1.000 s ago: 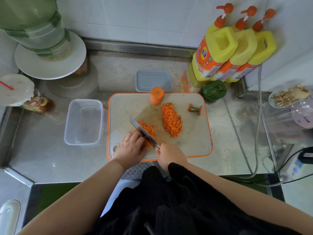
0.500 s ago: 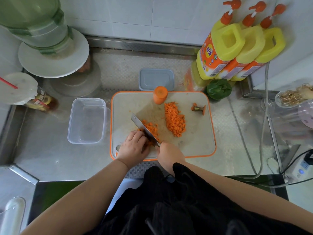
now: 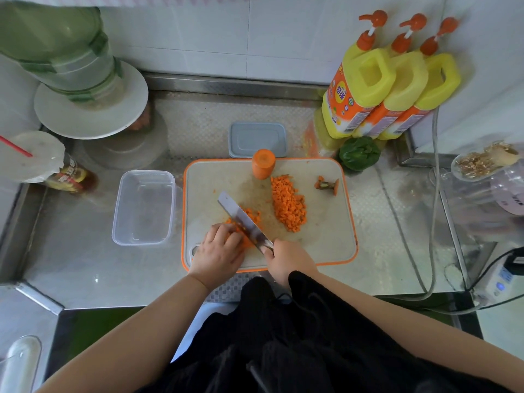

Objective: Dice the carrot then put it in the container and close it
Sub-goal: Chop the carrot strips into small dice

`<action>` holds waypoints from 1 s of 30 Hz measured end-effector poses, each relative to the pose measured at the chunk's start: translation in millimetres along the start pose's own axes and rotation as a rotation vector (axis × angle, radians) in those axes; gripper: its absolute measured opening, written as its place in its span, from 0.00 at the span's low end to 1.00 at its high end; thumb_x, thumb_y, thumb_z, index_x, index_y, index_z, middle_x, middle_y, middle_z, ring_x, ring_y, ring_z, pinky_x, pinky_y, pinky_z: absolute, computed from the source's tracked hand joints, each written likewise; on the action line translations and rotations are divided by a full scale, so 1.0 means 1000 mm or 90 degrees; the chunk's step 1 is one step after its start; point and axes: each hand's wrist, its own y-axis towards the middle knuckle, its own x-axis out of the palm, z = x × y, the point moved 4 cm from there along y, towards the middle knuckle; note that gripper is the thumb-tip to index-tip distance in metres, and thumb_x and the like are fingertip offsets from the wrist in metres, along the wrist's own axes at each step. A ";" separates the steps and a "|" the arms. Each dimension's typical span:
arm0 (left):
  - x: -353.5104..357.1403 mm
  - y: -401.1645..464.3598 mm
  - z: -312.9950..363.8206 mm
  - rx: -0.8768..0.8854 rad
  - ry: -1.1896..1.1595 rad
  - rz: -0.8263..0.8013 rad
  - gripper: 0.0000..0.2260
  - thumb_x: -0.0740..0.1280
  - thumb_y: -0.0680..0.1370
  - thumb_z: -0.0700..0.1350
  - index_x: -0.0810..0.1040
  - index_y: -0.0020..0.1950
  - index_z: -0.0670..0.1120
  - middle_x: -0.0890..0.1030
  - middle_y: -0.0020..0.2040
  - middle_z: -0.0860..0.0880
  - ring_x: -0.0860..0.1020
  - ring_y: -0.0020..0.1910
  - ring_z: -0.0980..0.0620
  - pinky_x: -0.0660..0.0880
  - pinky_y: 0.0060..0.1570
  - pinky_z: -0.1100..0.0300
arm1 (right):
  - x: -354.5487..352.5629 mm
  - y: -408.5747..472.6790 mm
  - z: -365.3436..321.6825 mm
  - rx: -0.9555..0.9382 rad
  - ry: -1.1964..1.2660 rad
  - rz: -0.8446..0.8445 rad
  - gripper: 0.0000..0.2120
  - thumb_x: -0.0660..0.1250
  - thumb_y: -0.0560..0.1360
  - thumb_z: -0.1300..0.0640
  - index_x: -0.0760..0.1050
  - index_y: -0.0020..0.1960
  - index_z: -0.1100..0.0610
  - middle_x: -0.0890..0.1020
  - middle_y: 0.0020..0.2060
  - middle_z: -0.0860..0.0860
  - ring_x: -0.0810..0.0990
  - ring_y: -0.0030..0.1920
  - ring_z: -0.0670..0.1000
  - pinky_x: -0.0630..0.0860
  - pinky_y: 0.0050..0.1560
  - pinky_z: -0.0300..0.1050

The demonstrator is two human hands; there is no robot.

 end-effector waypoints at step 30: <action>0.005 -0.010 -0.014 -0.027 -0.058 -0.048 0.08 0.63 0.78 0.50 0.76 0.51 0.47 0.74 0.53 0.48 0.73 0.54 0.45 0.79 0.34 0.52 | 0.007 0.013 0.000 0.009 0.041 -0.002 0.16 0.53 0.82 0.48 0.72 0.54 0.60 0.79 0.46 0.55 0.79 0.50 0.57 0.72 0.46 0.48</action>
